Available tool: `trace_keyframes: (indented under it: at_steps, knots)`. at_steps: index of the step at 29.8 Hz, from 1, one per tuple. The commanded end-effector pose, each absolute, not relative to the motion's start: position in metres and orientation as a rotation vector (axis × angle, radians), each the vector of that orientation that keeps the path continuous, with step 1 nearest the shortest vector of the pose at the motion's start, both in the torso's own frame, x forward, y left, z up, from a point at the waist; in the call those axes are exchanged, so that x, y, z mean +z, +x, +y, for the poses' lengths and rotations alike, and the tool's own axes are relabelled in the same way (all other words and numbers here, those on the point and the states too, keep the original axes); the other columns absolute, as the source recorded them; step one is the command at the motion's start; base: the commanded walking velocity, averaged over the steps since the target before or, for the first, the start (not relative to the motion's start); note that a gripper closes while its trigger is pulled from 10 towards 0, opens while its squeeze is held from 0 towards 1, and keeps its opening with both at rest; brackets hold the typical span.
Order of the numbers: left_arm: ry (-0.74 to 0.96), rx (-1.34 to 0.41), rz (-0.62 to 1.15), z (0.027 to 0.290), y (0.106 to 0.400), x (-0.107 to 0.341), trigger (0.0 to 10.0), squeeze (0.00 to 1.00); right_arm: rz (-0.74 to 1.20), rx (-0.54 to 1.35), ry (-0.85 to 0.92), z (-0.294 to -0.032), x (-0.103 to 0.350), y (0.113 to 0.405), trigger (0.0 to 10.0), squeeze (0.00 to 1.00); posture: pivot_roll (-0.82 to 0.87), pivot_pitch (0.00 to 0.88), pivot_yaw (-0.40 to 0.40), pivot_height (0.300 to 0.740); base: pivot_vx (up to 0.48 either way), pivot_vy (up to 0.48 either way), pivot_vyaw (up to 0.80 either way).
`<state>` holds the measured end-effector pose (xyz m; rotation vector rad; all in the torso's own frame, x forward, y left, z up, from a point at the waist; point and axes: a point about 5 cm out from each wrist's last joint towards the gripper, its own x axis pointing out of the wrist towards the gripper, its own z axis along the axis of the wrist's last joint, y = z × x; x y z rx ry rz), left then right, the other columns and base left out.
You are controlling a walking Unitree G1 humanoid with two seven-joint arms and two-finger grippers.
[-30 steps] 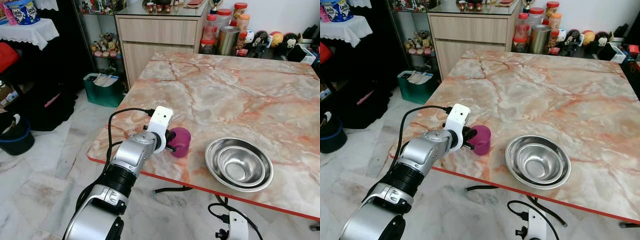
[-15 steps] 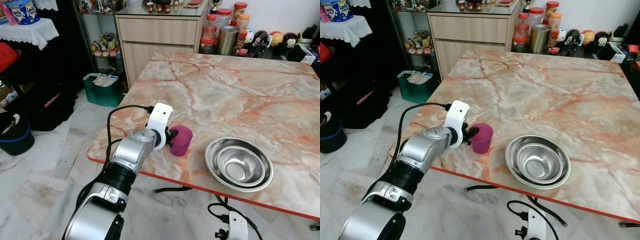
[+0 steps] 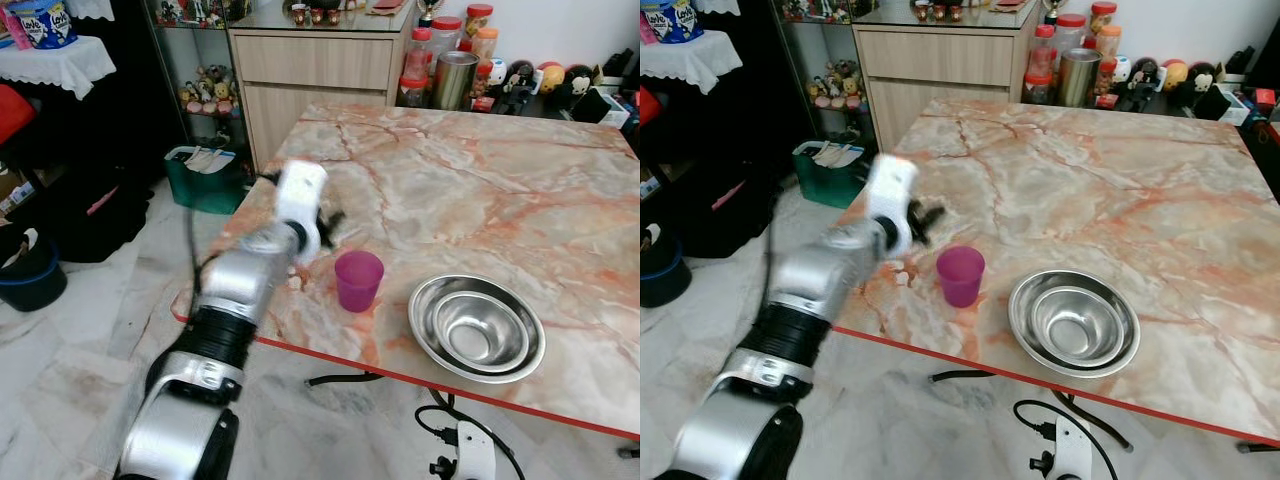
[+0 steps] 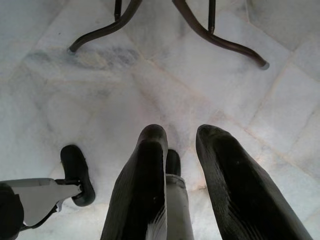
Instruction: Setting the table
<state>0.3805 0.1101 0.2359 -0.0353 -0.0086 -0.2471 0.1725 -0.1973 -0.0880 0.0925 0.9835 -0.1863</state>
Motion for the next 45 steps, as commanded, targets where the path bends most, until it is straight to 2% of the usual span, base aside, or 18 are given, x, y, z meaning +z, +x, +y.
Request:
trace_keyframes:
  at_steps: [1, 3, 4, 5, 7, 11, 12, 13, 16, 18, 20, 23, 25, 28, 31, 39, 40, 45]
  knots:
    - [-0.033, -0.141, -0.072, 0.134, 0.381, 0.242, 10.0, 0.00, 0.972, -0.190, 0.098, -0.196, -0.086, 0.178, 10.0, 0.00, 0.12, 0.000, 0.010, 0.728, 0.000, 0.000, 0.00]
    - [-0.006, 0.025, -0.093, 0.174, 0.378, 0.235, 10.0, 0.00, 0.964, -0.188, 0.094, -0.197, -0.084, 0.182, 10.0, 0.00, 0.12, 0.000, 0.001, 0.728, 0.000, 0.000, 0.00]
    - [-0.003, 0.066, -0.093, 0.185, 0.377, 0.232, 10.0, 0.00, 0.960, -0.188, 0.091, -0.198, -0.083, 0.184, 10.0, 0.00, 0.12, 0.000, -0.001, 0.728, 0.000, 0.000, 0.00]
    - [0.106, 0.188, -0.096, 0.215, 0.369, 0.222, 10.0, 0.00, 0.954, -0.187, 0.087, -0.199, -0.081, 0.187, 10.0, 0.00, 0.12, 0.000, -0.012, 0.728, 0.000, 0.000, 0.00]
    - [0.225, 0.284, -0.079, 0.241, 0.359, 0.209, 10.0, 0.00, 0.948, -0.186, 0.084, -0.199, -0.080, 0.190, 10.0, 0.00, 0.12, 0.000, -0.020, 0.728, 0.000, 0.000, 0.00]
    - [0.294, 0.353, -0.065, 0.259, 0.352, 0.194, 10.0, 0.00, 0.944, -0.189, 0.084, -0.200, -0.079, 0.191, 10.0, 0.00, 0.13, 0.000, -0.025, 0.728, 0.000, 0.000, 0.00]
    - [0.299, 0.427, 0.000, 0.280, 0.341, 0.167, 10.0, 0.00, 0.940, -0.189, 0.084, -0.200, -0.078, 0.193, 10.0, 0.00, 0.10, 0.000, -0.021, 0.728, 0.000, 0.000, 0.00]
    - [0.299, 0.427, 0.000, 0.280, 0.341, 0.167, 10.0, 0.00, 0.940, -0.189, 0.084, -0.200, -0.078, 0.193, 10.0, 0.00, 0.10, 0.000, -0.021, 0.728, 0.000, 0.000, 0.00]
    - [0.296, 0.534, 0.168, 0.312, 0.309, 0.108, 10.0, 0.00, 0.929, -0.191, 0.091, -0.199, -0.077, 0.196, 10.0, 0.00, 0.09, 0.000, -0.013, 0.728, 0.000, 0.000, 0.00]
    - [0.288, 0.545, 0.281, 0.313, 0.290, 0.073, 10.0, 0.00, 0.932, -0.196, 0.095, -0.199, -0.077, 0.196, 10.0, 0.00, 0.09, 0.000, -0.013, 0.728, 0.000, 0.000, 0.00]
    - [0.292, 0.544, 0.303, 0.312, 0.287, 0.068, 10.0, 0.00, 0.933, -0.196, 0.095, -0.199, -0.077, 0.195, 10.0, 0.00, 0.10, 0.000, -0.014, 0.728, 0.000, 0.000, 0.00]
    - [0.231, 0.506, 0.487, 0.304, 0.261, 0.022, 10.0, 0.00, 0.943, -0.192, 0.091, -0.198, -0.078, 0.193, 10.0, 0.00, 0.09, 0.000, 0.003, 0.728, 0.000, 0.000, 0.00]
    - [0.215, 0.493, 0.517, 0.302, 0.257, 0.016, 10.0, 0.00, 0.944, -0.192, 0.091, -0.198, -0.079, 0.193, 10.0, 0.00, 0.09, 0.000, 0.006, 0.728, 0.000, 0.000, 0.00]
    - [0.181, 0.401, 0.627, 0.289, 0.243, -0.008, 10.0, 0.00, 0.949, -0.193, 0.096, -0.196, -0.080, 0.191, 10.0, 0.00, 0.08, 0.000, 0.022, 0.728, 0.000, 0.000, 0.00]
    - [0.179, 0.206, 0.778, 0.258, 0.221, -0.042, 10.0, 0.00, 0.962, -0.185, 0.097, -0.194, -0.083, 0.186, 10.0, 0.00, 0.08, 0.000, 0.027, 0.728, 0.000, 0.000, 0.00]
    - [0.102, 0.176, 0.796, 0.238, 0.215, -0.054, 10.0, 0.00, 0.979, -0.140, 0.060, -0.197, -0.086, 0.178, 10.0, 0.00, 0.09, 0.000, 0.003, 0.728, 0.000, 0.000, 0.00]
    - [0.082, 0.156, 0.788, 0.231, 0.217, -0.054, 10.0, 0.00, 0.986, -0.079, 0.021, -0.198, -0.086, 0.177, 10.0, 0.00, 0.10, 0.000, -0.011, 0.728, 0.000, 0.000, 0.00]
    - [0.070, 0.147, 0.817, 0.222, 0.213, -0.060, 10.0, 0.00, 0.987, -0.027, -0.008, -0.199, -0.086, 0.176, 10.0, 0.00, 0.08, 0.000, -0.007, 0.728, 0.000, 0.000, 0.00]
